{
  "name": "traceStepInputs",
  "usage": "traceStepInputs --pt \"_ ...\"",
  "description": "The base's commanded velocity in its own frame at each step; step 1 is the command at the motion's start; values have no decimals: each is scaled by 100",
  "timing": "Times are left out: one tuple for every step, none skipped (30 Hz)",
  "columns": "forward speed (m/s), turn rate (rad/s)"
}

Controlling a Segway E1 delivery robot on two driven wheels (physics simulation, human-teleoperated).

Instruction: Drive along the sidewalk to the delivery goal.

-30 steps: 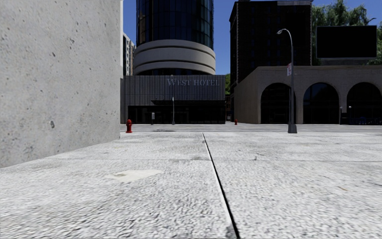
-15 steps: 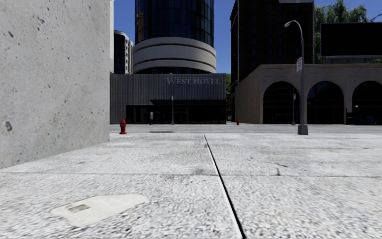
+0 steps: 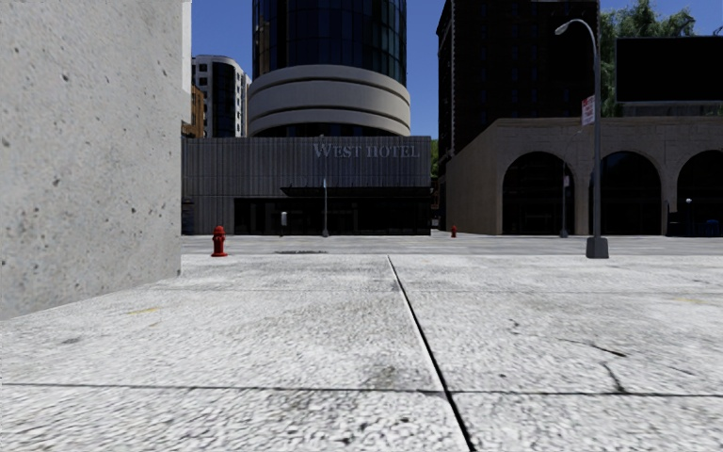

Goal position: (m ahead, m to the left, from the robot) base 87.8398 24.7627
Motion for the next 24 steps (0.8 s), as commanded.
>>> traceStepInputs --pt "200 0" --pt "200 0" --pt "200 0" --pt "200 0" --pt "200 0" --pt "200 0" --pt "200 0" --pt "200 0" --pt "200 0" --pt "200 0" --pt "200 0" --pt "200 0" --pt "200 0" --pt "200 0" --pt "200 0" --pt "200 0" --pt "200 0" --pt "200 0" --pt "200 0" --pt "200 0" --pt "200 0" --pt "200 0" --pt "200 0" --pt "200 0"
